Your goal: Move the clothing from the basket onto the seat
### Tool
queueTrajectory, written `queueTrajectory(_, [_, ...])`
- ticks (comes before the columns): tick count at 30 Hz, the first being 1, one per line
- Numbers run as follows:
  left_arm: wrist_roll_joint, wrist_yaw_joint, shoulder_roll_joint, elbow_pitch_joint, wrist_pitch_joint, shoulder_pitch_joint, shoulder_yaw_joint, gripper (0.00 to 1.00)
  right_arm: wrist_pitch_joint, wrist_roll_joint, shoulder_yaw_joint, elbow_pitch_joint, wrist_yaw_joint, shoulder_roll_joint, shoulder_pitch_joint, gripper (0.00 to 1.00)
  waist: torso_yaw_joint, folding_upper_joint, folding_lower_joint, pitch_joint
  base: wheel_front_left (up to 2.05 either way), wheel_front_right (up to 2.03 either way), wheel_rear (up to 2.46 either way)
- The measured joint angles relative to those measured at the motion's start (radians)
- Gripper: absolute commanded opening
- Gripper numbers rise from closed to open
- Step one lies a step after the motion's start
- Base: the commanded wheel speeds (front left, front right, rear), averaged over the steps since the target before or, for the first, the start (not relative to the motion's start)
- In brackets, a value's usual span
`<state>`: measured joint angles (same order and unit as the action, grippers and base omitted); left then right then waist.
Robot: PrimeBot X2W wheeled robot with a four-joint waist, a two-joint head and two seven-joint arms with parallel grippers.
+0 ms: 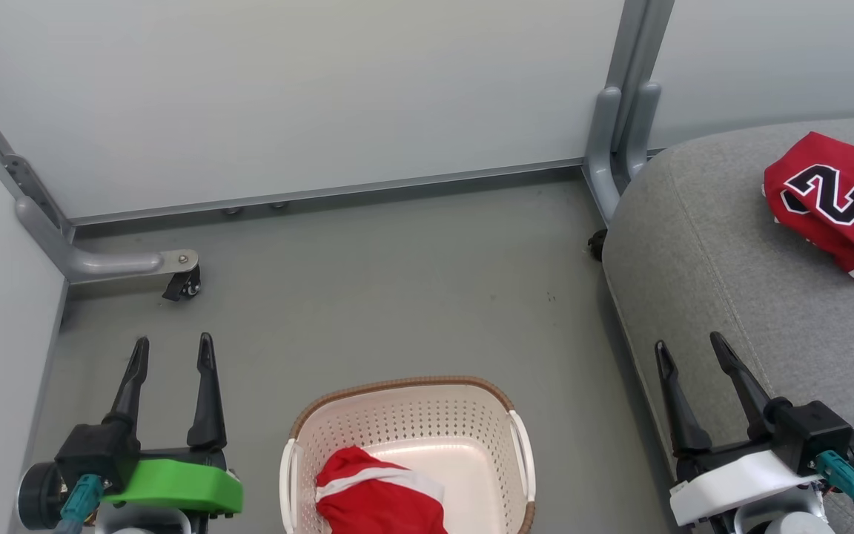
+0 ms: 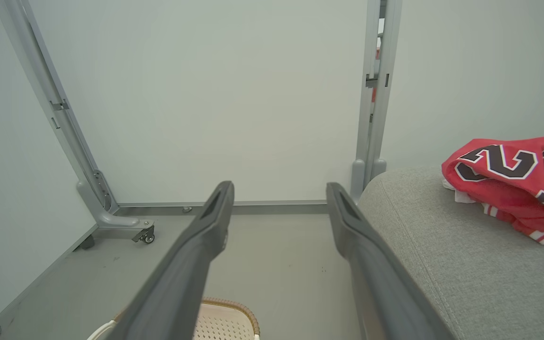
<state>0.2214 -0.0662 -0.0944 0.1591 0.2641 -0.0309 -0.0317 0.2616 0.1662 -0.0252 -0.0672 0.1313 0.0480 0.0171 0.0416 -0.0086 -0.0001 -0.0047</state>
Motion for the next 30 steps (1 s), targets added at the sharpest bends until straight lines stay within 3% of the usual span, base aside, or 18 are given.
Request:
queueTrajectory(5, [-0.018,-0.015,0.002,0.016,0.000,-0.016,-0.011,1.00,0.000,0.000,-0.008,-0.002,0.000,0.000,-0.008,1.00,-0.008,0.0000,0.0000,0.009,0.00,0.00,0.00])
queueTrajectory(15, [-0.049,-0.049,-0.025,0.098,0.000,-0.210,-0.088,1.00,0.000,-0.012,-0.052,0.011,0.000,0.000,-0.108,1.00,-0.051,0.0000,0.0000,0.078,0.00,0.00,0.00])
queueTrajectory(22, [-0.062,-0.059,-0.067,0.242,0.000,-0.366,-0.207,1.00,0.000,-0.014,-0.076,0.040,0.000,0.000,-0.218,1.00,-0.096,0.0000,0.0001,0.168,0.00,0.00,0.00])
queueTrajectory(30, [-0.032,-0.063,-0.111,0.444,0.000,-0.519,-0.411,1.00,0.000,0.001,-0.101,0.072,0.000,0.000,-0.330,1.00,-0.150,0.0000,0.0001,0.304,0.00,0.00,0.00])
